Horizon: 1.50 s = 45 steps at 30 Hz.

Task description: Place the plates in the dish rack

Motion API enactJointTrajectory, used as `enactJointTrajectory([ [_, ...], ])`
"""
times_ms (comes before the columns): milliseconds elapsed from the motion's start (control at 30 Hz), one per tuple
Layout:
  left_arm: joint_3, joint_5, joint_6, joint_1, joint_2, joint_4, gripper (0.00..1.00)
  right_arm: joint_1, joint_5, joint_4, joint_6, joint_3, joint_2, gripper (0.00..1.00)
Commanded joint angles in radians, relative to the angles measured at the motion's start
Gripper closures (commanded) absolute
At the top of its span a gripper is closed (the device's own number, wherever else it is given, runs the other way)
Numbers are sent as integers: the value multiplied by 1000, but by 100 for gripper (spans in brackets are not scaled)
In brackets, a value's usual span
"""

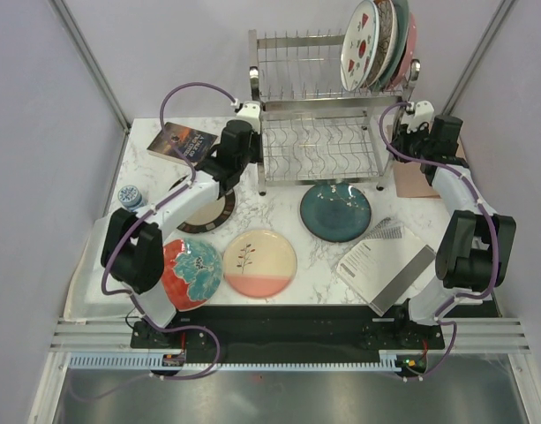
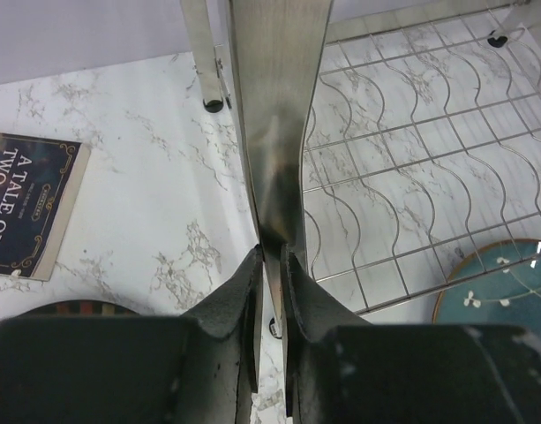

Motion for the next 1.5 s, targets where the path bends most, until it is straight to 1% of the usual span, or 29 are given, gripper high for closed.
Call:
enactJointTrajectory([
  [0, 90, -85, 66, 37, 89, 66, 98, -31, 60, 141, -45, 89, -15, 100],
  [333, 211, -54, 41, 32, 205, 66, 98, -46, 126, 184, -9, 212, 120, 100],
  [533, 228, -89, 35, 32, 230, 67, 98, -48, 137, 184, -13, 186, 112, 100],
  [567, 234, -95, 32, 32, 233, 69, 96, -48, 138, 184, -10, 177, 106, 100],
  [600, 236, -106, 34, 32, 234, 67, 88, -48, 137, 183, -7, 168, 92, 99],
  [633, 236, -114, 38, 31, 222, 63, 76, -48, 115, 178, -4, 152, 83, 90],
  [667, 217, -120, 46, 34, 202, 61, 51, -48, 103, 149, -2, 149, 71, 79],
  [700, 194, -116, 50, 34, 176, 66, 39, -48, 95, 129, -1, 146, 37, 58],
  [733, 164, -106, 55, 34, 100, 70, 31, -48, 92, 108, 10, 134, 17, 51],
  [767, 91, -91, 63, 32, 57, 70, 21, -48, 94, 71, 11, 119, -6, 46],
  [800, 52, -62, 57, 31, 12, 63, 17, -48, 88, 37, 8, 102, -62, 41],
  [833, 10, -48, 49, 26, -43, 32, 10, -48, 83, 17, 2, 47, -95, 39],
  [867, -67, -37, 35, 19, -134, 6, 1, -48, 89, -3, 11, 11, -128, 38],
  [900, -100, -66, 31, 5, -181, -30, 0, -48, 89, -10, 13, -28, -194, 37],
  [933, -123, -89, 18, -24, -212, -116, 0, -49, 91, -23, 13, -102, -225, 36],
  [1000, -180, -103, -38, -46, -273, -182, 0, -46, 85, -82, 27, -195, -295, 34],
  [1033, -200, -96, -96, -55, -283, -224, 0, -48, 63, -157, 13, -214, -308, 34],
  [1067, -234, -48, -129, -55, -287, -235, 0, -46, 46, -202, 4, -228, -311, 33],
  [1100, -245, -4, -153, -55, -275, -242, 0, -46, -4, -254, -34, -231, -299, 32],
  [1133, -251, 48, -167, -55, -261, -247, 0, -48, -36, -371, -59, -213, -279, 31],
  [1167, -257, 172, -169, -55, -249, -249, 0, -48, -78, -435, -90, -192, -252, 30],
  [1200, -257, 217, -187, -55, -217, -244, 0, -48, -187, -498, -166, -166, -180, 29],
  [1233, -263, 246, -257, -52, -205, -243, 1, -48, -236, -612, -202, -112, -140, 26],
  [1267, -277, 284, -294, -49, -195, -186, 3, -49, -291, -660, -243, -86, -100, 24],
  [1300, -294, 397, -327, -43, -183, -143, 6, -48, -329, -694, -280, -64, -28, 26],
  [1333, -327, 442, -407, -32, -163, -88, 11, -48, -386, -730, -288, -29, 4, 28],
  [1367, -338, 478, -448, -31, -146, -45, 13, -48, -405, -733, -288, -15, 34, 29],
  [1400, -344, 542, -480, -28, -129, 40, 16, -49, -420, -735, -288, 6, 81, 30],
  [1467, -344, 569, -554, -32, -76, 82, 20, -48, -451, -733, -300, 26, 121, 30],
])
